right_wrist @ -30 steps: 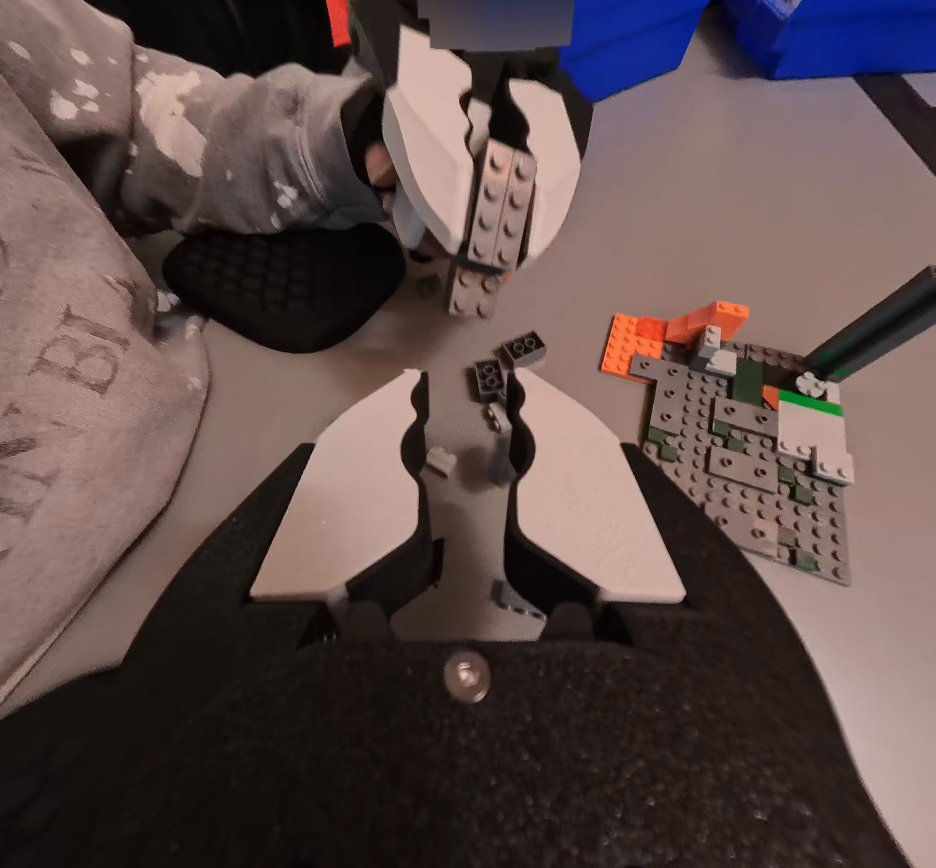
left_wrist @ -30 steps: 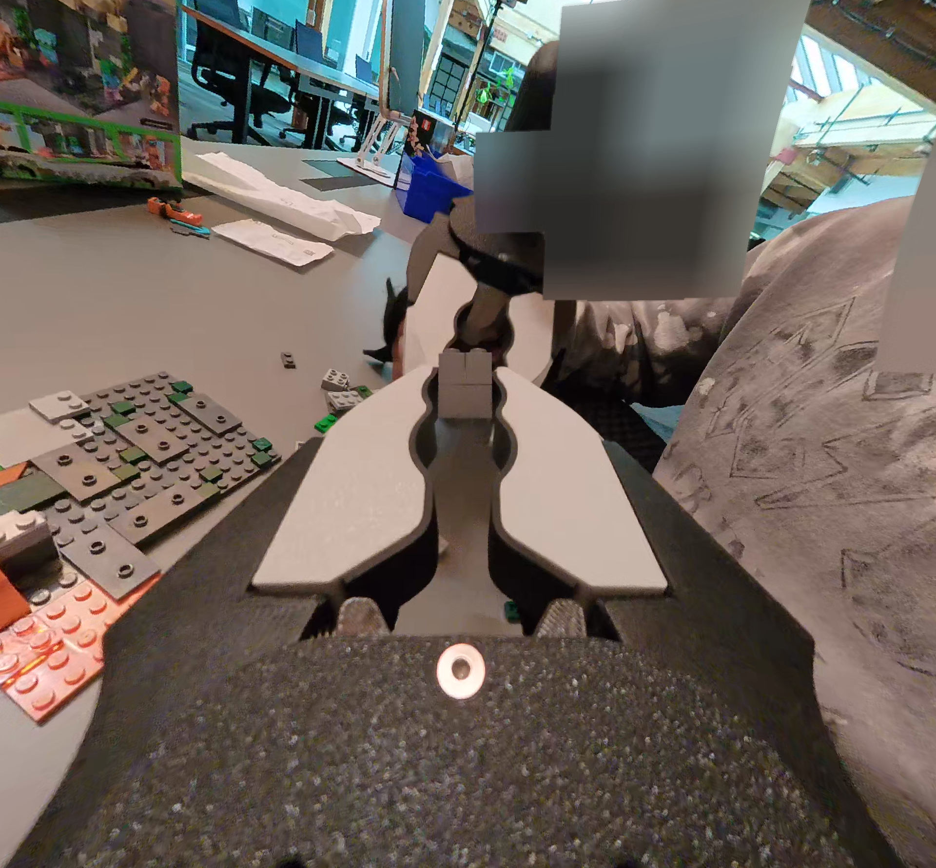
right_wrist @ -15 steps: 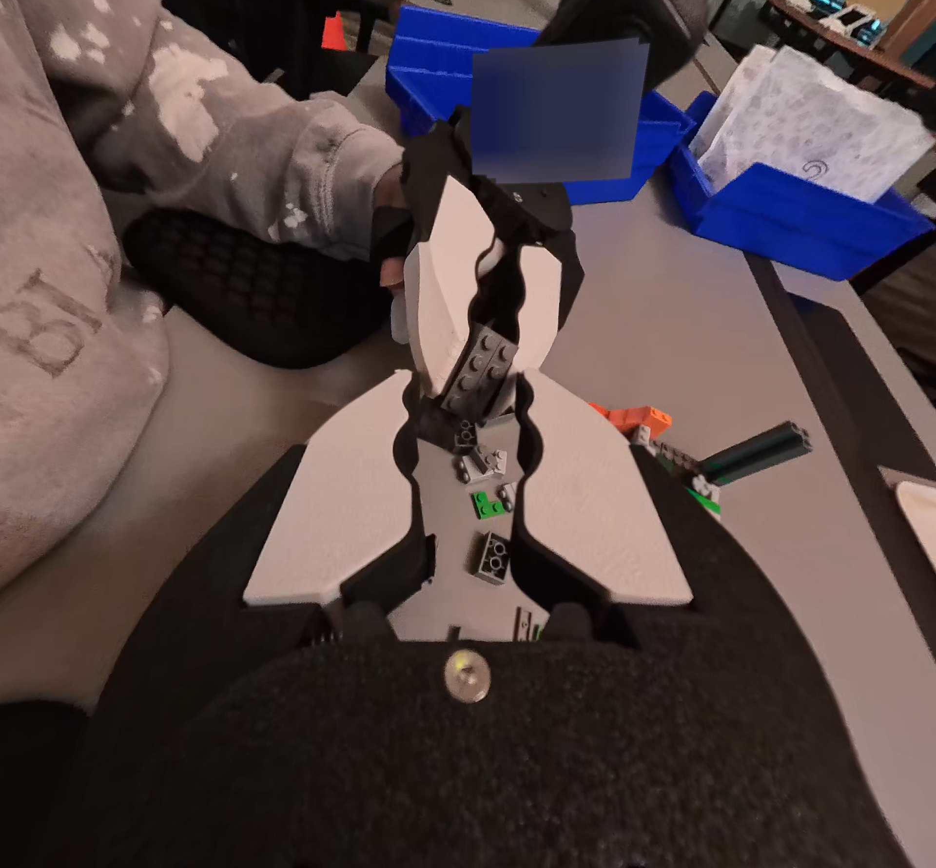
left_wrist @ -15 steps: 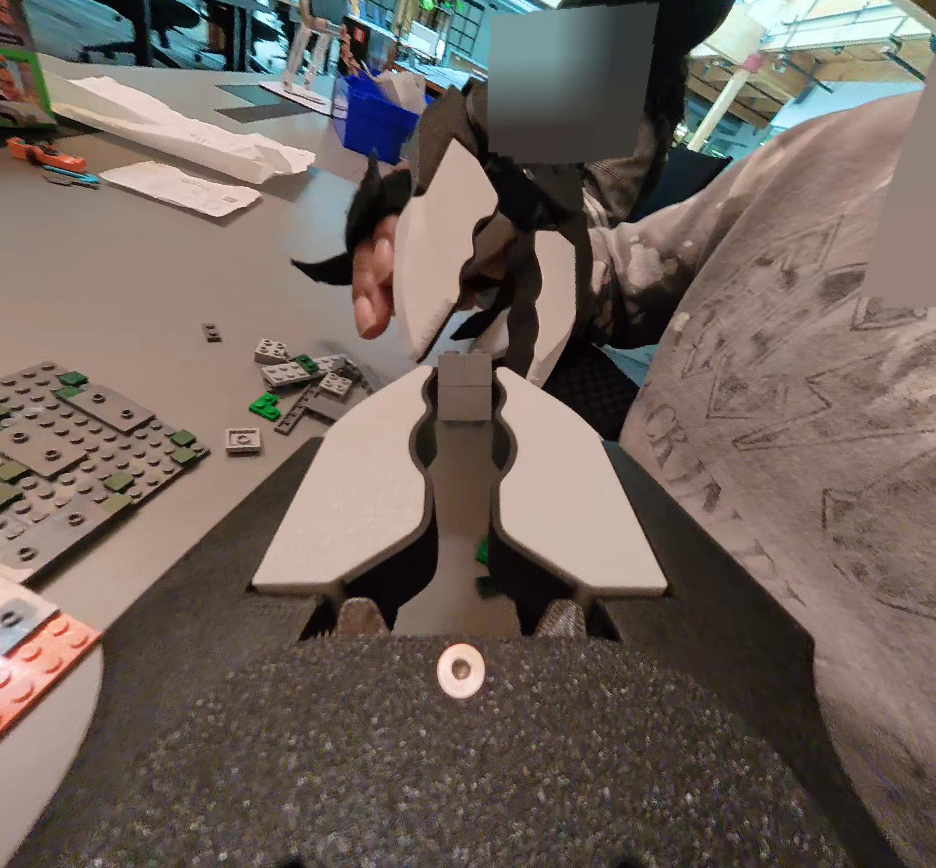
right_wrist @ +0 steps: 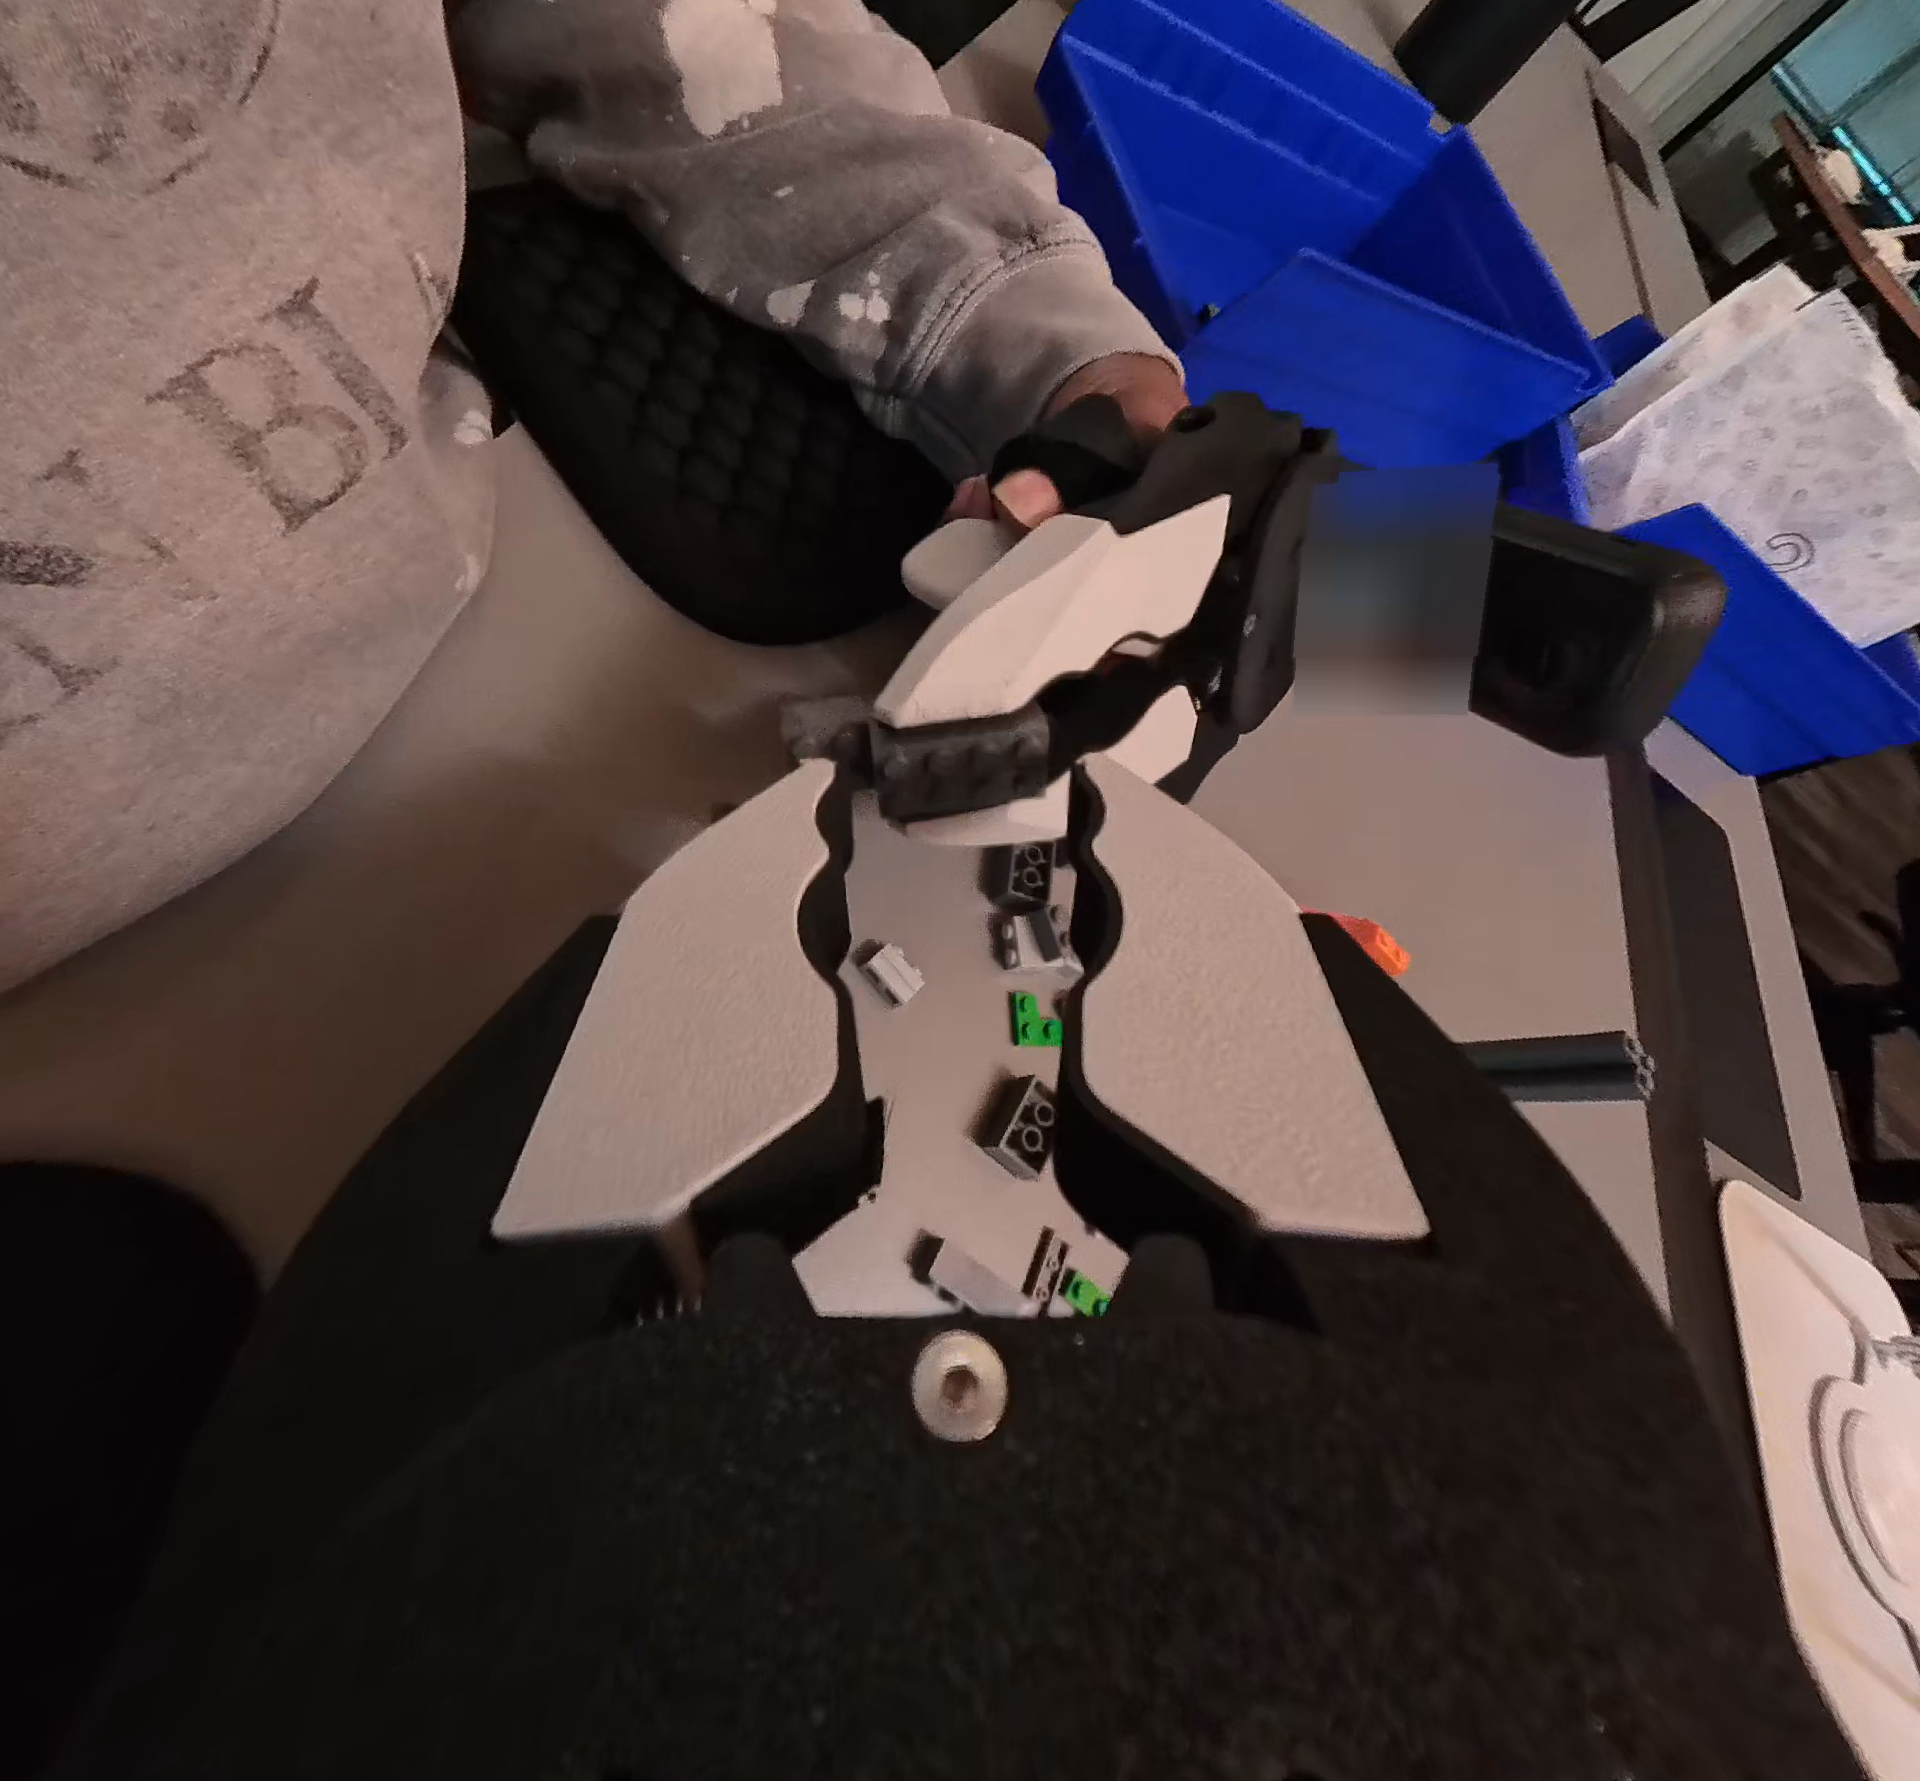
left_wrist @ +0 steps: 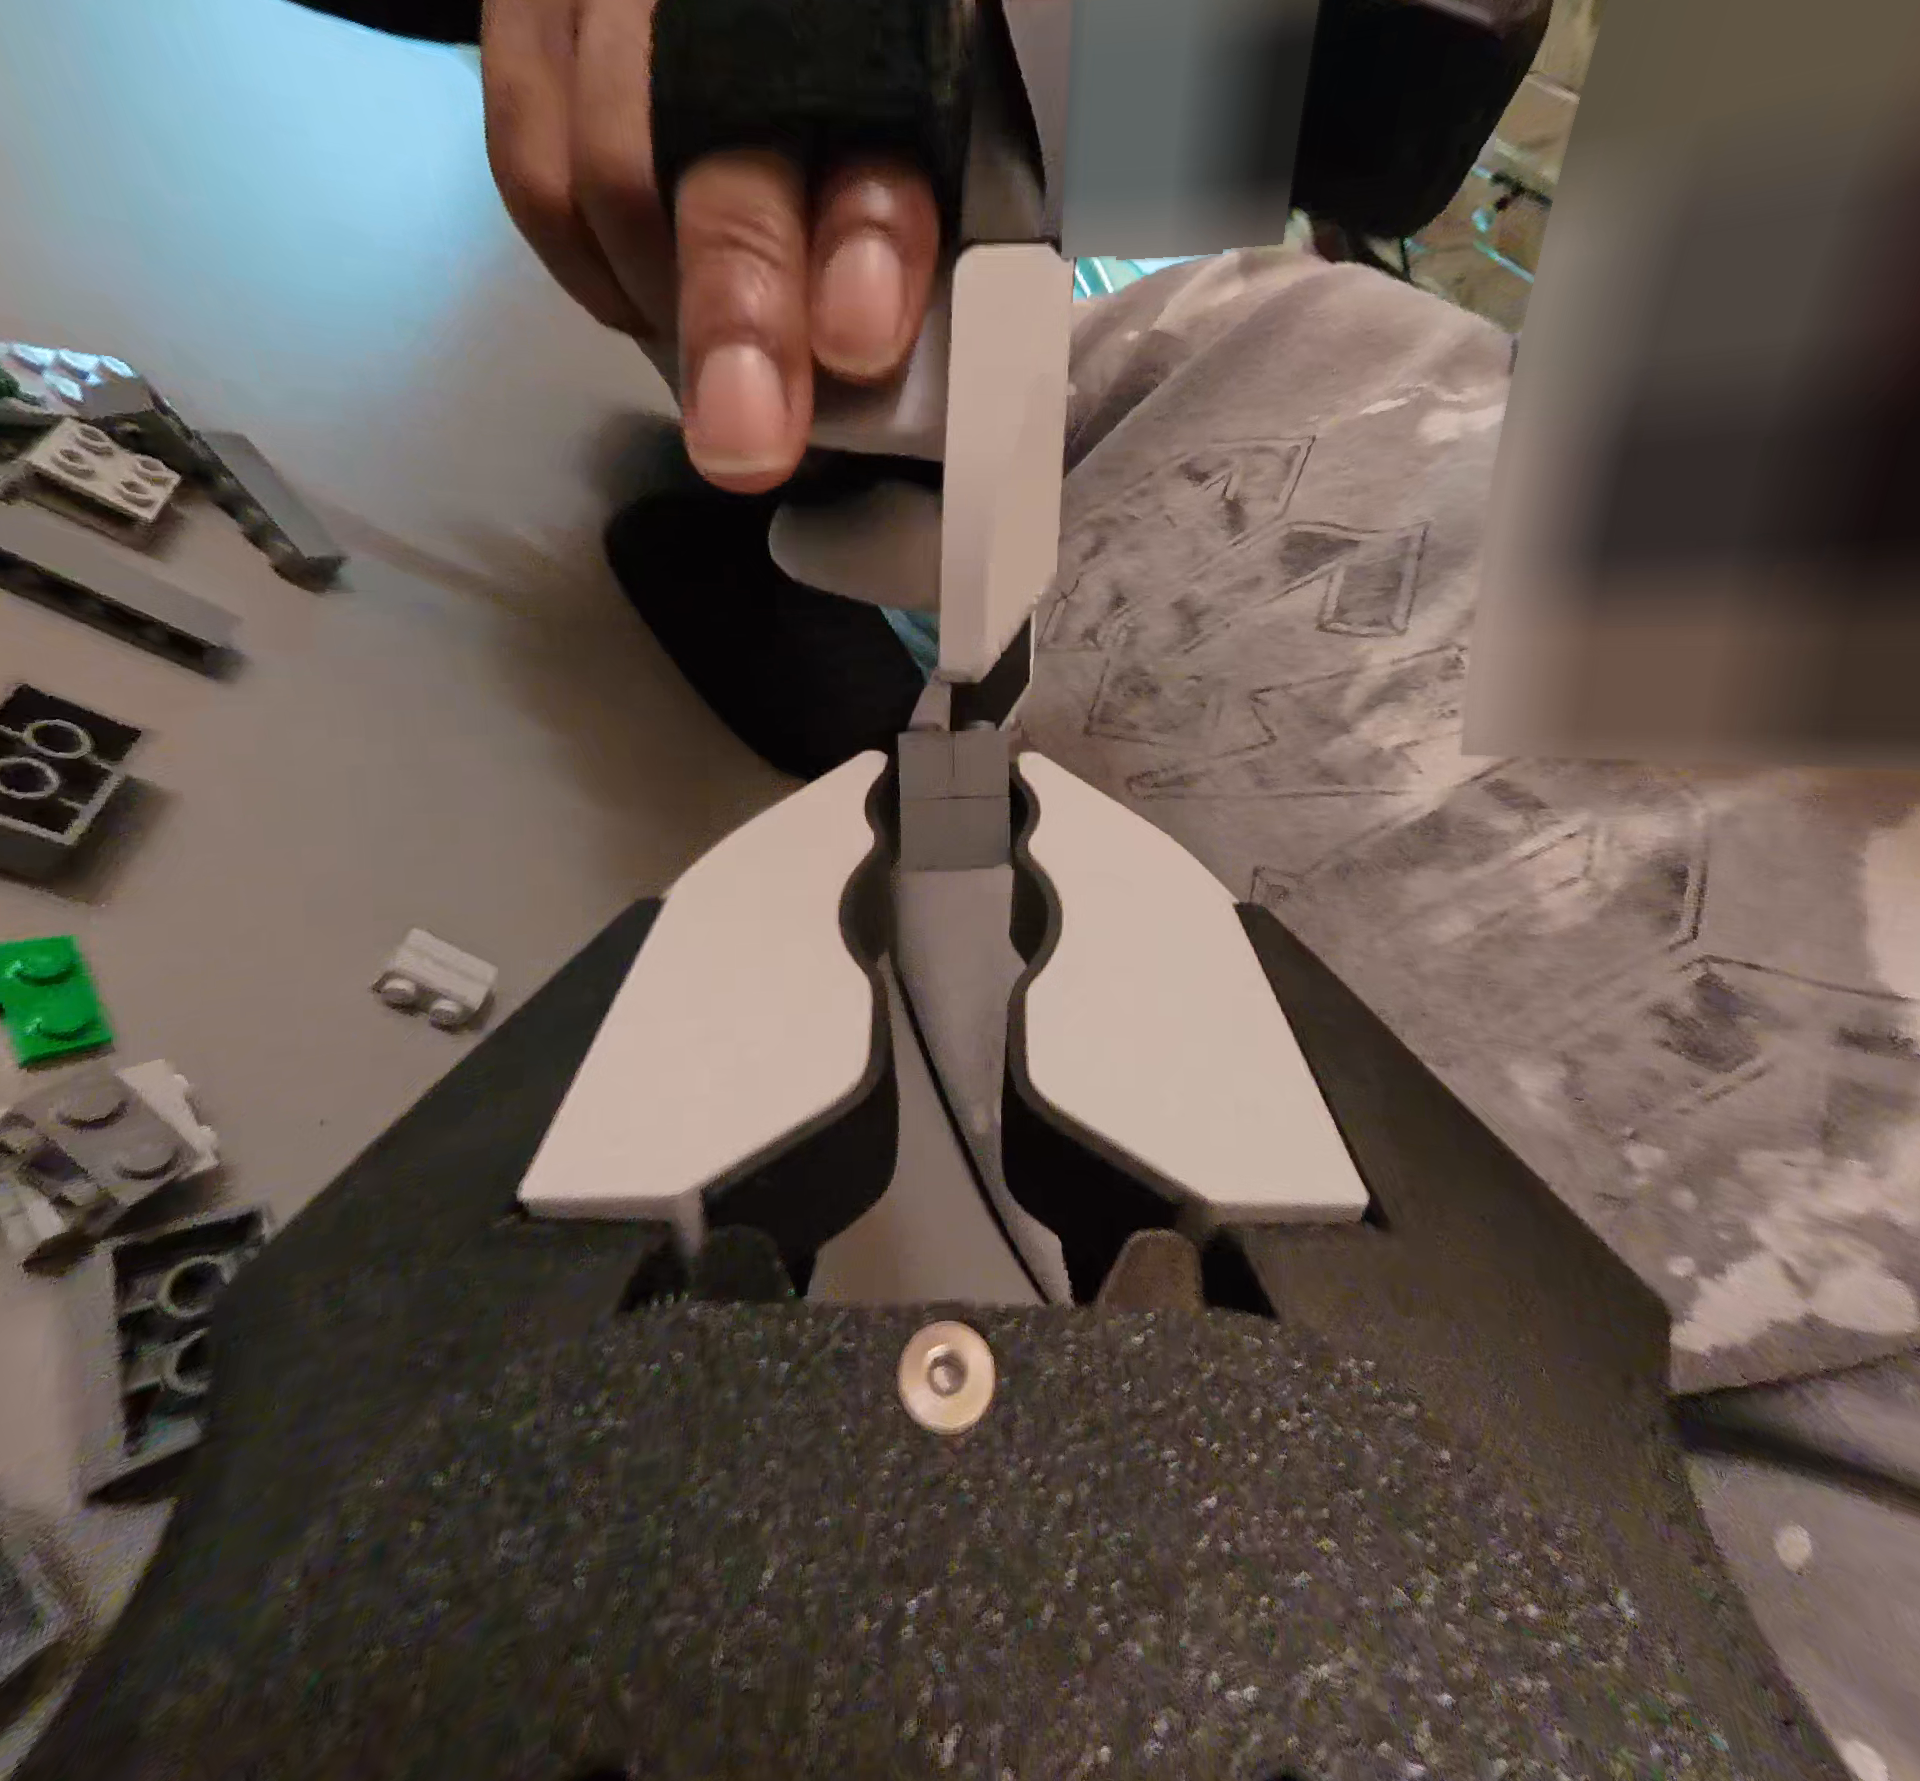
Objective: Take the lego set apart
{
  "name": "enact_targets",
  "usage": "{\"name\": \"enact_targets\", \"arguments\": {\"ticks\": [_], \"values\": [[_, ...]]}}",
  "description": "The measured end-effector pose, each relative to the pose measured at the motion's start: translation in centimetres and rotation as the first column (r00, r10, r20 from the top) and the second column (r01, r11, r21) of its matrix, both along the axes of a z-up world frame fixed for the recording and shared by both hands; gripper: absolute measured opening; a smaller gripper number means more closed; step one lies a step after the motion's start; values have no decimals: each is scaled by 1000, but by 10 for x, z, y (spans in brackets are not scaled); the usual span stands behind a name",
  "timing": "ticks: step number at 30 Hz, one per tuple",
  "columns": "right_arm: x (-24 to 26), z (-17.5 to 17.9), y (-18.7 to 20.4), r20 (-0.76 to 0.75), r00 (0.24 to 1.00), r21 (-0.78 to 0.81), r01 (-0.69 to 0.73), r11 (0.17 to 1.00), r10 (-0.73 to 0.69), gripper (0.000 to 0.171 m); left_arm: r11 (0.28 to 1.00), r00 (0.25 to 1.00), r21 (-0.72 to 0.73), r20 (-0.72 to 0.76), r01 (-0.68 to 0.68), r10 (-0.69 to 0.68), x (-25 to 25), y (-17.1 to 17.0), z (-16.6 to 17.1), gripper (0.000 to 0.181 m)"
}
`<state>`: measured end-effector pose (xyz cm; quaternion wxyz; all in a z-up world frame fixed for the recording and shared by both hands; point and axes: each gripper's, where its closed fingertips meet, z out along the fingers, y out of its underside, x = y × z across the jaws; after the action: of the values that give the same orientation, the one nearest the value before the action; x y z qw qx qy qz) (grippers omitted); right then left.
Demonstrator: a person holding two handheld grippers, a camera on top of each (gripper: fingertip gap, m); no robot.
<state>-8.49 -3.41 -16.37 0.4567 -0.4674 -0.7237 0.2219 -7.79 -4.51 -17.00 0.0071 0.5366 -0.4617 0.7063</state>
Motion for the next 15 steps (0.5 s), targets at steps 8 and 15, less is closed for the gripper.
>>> {"name": "enact_targets", "arguments": {"ticks": [8,15], "values": [[-6,-12,-6,90,996,103,1,995,-10,37,1000,998,7,-55,-15,15,8,-2,-5,17],[3,-2,12,29,996,85,82,993,-84,34,987,987,8,-10,-160,160,9,19,3,24]]}}
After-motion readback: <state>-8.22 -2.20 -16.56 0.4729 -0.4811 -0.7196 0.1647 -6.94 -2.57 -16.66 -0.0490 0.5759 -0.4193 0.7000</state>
